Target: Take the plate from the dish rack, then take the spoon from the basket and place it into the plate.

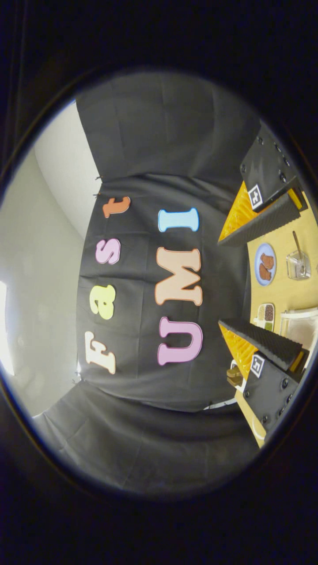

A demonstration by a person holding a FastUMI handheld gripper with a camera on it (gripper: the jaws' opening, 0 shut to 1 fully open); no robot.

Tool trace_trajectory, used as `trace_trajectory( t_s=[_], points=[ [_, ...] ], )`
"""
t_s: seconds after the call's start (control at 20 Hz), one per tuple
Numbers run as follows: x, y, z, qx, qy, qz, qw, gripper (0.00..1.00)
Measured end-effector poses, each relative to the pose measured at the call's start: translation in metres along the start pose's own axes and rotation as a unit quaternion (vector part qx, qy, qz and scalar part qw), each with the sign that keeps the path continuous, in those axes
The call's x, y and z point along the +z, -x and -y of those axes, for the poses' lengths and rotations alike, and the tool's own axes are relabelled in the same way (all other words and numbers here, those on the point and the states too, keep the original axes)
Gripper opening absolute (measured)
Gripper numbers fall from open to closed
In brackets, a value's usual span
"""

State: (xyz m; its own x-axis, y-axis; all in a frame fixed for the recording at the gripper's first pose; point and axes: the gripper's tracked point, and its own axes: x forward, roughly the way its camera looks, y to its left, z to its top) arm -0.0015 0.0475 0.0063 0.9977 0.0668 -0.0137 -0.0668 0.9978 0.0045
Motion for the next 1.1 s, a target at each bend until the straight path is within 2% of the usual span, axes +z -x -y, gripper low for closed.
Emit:
trace_trajectory(
  t_s=[0.45,1.1],
  points=[
    [-0.007,-0.01,-0.014,0.018,-0.016,-0.02,1.0,1.0],
    [-0.001,-0.018,-0.011,0.014,-0.005,-0.03,0.999,1.0]
  ],
)
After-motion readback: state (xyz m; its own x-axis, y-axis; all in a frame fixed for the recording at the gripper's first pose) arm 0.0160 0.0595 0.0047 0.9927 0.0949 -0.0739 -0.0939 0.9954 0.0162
